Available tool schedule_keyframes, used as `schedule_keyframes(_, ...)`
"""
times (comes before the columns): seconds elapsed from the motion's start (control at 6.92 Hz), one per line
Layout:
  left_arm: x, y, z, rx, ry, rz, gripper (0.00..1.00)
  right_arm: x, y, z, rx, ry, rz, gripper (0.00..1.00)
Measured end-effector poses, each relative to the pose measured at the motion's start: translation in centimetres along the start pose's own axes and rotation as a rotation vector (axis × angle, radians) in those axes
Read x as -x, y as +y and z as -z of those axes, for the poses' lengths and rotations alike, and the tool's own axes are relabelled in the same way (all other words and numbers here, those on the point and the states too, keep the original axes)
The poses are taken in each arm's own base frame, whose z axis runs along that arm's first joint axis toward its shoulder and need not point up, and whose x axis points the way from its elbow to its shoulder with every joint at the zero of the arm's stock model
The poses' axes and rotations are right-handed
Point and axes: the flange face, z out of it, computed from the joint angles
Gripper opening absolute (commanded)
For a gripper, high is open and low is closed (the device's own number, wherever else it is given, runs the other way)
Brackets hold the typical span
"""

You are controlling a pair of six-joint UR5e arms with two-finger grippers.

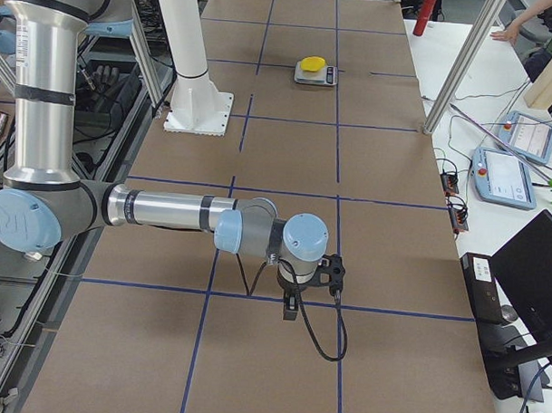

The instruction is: Weigh mango

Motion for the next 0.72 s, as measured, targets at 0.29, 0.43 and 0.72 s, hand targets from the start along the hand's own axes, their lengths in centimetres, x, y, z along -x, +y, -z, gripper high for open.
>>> schedule_keyframes(0.29, -0.83, -0.52, 1.13, -0.014, -0.029, 0.032, 1.0, -0.01, 0.02, -0.01, 0.0, 0.0, 0.0, 1.0)
schedule_keyframes(0.43, -0.85, -0.55, 1.14, -0.016, -0.032, 0.036, 1.0, -0.01, 0.02, -0.01, 0.0, 0.0, 0.0, 1.0)
schedule_keyframes(0.72, -0.66, -0.6, 0.89, -0.019, -0.033, 0.03, 1.0, -0.01, 0.02, -0.01, 0.0, 0.0, 0.0, 1.0)
